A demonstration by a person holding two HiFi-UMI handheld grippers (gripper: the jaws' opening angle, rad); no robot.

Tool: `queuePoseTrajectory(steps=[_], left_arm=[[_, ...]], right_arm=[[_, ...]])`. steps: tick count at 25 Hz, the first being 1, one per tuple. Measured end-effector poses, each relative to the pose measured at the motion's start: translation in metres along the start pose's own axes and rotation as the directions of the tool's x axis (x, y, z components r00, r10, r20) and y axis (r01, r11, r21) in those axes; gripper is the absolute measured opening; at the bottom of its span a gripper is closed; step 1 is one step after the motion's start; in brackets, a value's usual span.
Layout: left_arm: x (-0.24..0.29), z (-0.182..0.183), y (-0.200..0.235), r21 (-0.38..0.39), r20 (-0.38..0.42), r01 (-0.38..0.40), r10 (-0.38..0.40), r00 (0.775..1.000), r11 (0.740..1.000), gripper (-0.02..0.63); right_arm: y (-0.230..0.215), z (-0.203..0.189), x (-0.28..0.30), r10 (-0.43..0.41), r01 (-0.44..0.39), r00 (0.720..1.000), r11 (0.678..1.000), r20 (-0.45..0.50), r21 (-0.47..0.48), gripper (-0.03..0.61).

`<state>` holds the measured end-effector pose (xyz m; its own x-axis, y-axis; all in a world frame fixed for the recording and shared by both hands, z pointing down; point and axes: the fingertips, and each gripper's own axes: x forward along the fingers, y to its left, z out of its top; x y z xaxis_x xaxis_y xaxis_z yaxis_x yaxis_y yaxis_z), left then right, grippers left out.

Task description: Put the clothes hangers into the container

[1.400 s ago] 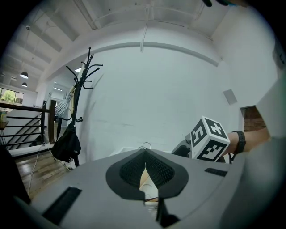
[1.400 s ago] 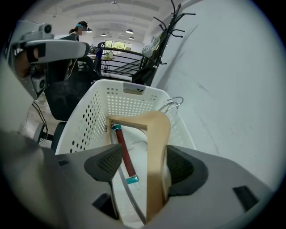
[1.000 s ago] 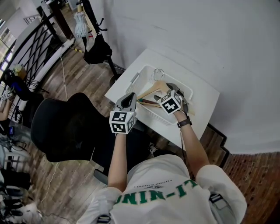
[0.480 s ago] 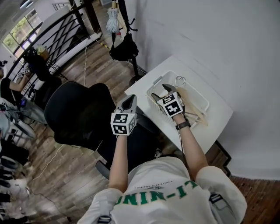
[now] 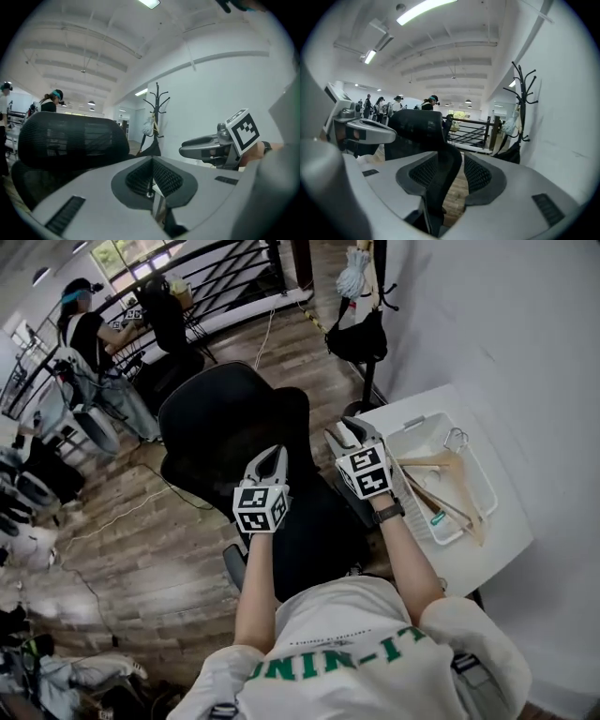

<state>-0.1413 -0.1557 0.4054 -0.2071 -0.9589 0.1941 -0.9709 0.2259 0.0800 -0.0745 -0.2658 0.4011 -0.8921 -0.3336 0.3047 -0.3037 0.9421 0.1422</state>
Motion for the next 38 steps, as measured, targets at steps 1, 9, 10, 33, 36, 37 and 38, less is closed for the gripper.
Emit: queuePoseTrajectory(steps=[1, 9, 10, 33, 36, 37, 38], left_arm=[[-0.011, 0.0, 0.013, 0.0, 0.003, -0.033, 0.033, 0.999, 0.999, 0.014], [-0.1, -0.002, 0.09, -0.01, 0.024, -0.26, 0.26, 0.965, 0.966, 0.014], [-0.108, -0.002, 0.094, -0.012, 0.028, -0.276, 0.276, 0.961, 0.961, 0.014], [-0.173, 0.005, 0.12, 0.01, 0.08, -0.357, 0.355, 0.931, 0.934, 0.014], [-0.172, 0.007, 0.12, -0.012, 0.088, -0.347, 0.346, 0.934, 0.938, 0.014], [-0.172, 0.008, 0.119, -0.027, 0.094, -0.34, 0.341, 0.935, 0.94, 0.014], [-0.172, 0.01, 0.119, -0.037, 0.101, -0.334, 0.336, 0.936, 0.942, 0.014]], right_arm=[[0.015, 0.007, 0.007, 0.025, -0.025, 1.0, 1.0, 0.014, 0.0, 0.181], [0.124, 0.048, 0.031, 0.199, -0.2, 0.974, 0.98, 0.111, -0.004, 0.085], [0.132, 0.052, 0.031, 0.209, -0.21, 0.969, 0.978, 0.128, -0.003, 0.072], [0.199, 0.077, 0.017, 0.269, -0.281, 0.938, 0.959, 0.22, 0.023, 0.014], [0.198, 0.078, 0.016, 0.264, -0.277, 0.938, 0.96, 0.225, 0.028, 0.014], [0.197, 0.078, 0.016, 0.262, -0.275, 0.938, 0.961, 0.227, 0.027, 0.014], [0.196, 0.077, 0.016, 0.261, -0.275, 0.938, 0.961, 0.229, 0.027, 0.014]])
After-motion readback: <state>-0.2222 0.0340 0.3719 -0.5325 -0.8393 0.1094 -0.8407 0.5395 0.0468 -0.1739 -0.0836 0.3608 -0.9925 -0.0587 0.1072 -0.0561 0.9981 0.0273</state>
